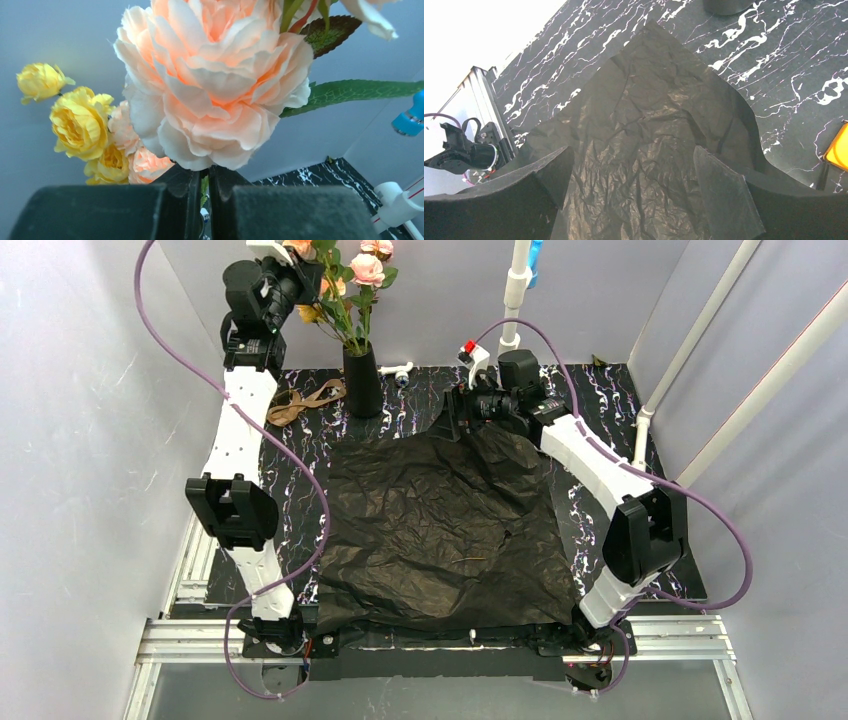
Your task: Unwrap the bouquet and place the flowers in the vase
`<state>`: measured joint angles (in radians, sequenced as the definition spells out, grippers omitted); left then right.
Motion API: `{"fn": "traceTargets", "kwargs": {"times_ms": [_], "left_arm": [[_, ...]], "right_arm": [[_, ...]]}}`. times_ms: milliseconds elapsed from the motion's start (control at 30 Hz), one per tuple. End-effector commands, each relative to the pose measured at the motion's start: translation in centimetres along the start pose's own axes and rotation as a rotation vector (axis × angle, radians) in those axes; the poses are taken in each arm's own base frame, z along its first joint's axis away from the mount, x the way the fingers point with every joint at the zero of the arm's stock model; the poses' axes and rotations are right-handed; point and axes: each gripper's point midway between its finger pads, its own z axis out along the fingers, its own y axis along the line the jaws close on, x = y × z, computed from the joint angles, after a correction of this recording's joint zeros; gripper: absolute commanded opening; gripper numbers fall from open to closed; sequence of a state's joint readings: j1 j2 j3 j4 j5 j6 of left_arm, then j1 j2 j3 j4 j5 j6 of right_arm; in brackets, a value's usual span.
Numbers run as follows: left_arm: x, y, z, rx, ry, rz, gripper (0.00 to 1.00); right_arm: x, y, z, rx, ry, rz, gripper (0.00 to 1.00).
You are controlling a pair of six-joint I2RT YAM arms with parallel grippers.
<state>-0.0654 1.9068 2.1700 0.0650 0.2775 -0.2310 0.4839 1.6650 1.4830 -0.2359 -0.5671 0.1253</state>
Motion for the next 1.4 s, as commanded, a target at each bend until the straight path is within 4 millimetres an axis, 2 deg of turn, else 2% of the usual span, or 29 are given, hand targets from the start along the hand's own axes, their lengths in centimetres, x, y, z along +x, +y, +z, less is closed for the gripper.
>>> {"fn": "traceTargets", "kwargs": {"times_ms": [0, 167, 300, 467, 500, 567, 633, 700, 900, 933, 1067, 1167, 1267, 1367], "left_arm": [[2.1, -0.5, 0.2, 0.035, 0.027, 0.040, 0.00], [6.9, 0.3, 0.8, 0.032, 0.118, 0.011, 0.00], [10.4, 0.3, 1.1, 0.055, 0.198, 0.000, 0.00], [13.4, 1.1, 0.3, 0.021, 0.303, -0.021, 0.00], [13.5, 1.2, 0.1, 0.010, 0.313, -0.023, 0.03], [13.0, 1.1, -0.5, 0.003, 0.318, -0.025, 0.16], [12.2, 0.8, -1.2, 0.003, 0.320, -0.034, 0.37], [11.2, 0.4, -2.2, 0.008, 0.328, -0.053, 0.53], [8.2, 0.3, -6.9, -0.014, 0.384, -0.170, 0.85], [8.1, 0.1, -8.0, -0.010, 0.410, -0.189, 0.97], [6.8, 0.9, -12.7, -0.066, 0.518, -0.140, 0.98], [6.9, 1.6, -16.4, -0.117, 0.636, -0.204, 0.98], [7.9, 2.3, -20.0, -0.145, 0.738, -0.278, 0.98], [11.0, 2.6, -23.8, -0.166, 0.856, -0.283, 0.98]], "right_arm": [[-1.5, -0.3, 0.0, -0.019, -0.029, -0.027, 0.98], [-0.9, -0.9, 0.4, -0.022, -0.008, -0.013, 0.98], [-0.6, -1.5, 0.8, -0.021, 0.007, -0.008, 0.98], [-0.2, -1.8, 1.1, -0.021, 0.017, 0.004, 0.98], [-0.1, -1.8, 1.1, -0.019, 0.017, 0.004, 0.98], [0.0, -1.9, 1.1, -0.015, 0.018, 0.005, 0.98], [0.1, -1.8, 1.0, -0.015, 0.020, 0.005, 0.98], [-0.1, -1.7, 0.8, -0.013, 0.016, 0.001, 0.99], [-0.7, -1.4, -0.3, 0.004, 0.003, -0.028, 0.98], [-0.8, -1.3, -0.6, 0.007, 0.001, -0.038, 0.99], [-1.2, -1.2, -1.8, 0.031, -0.010, -0.064, 0.98], [-1.8, -1.4, -3.3, 0.069, -0.034, -0.085, 0.99], [-1.5, -1.8, -5.2, 0.118, -0.044, -0.104, 0.98], [-0.2, -2.3, -7.0, 0.178, -0.024, -0.136, 0.98]]}}
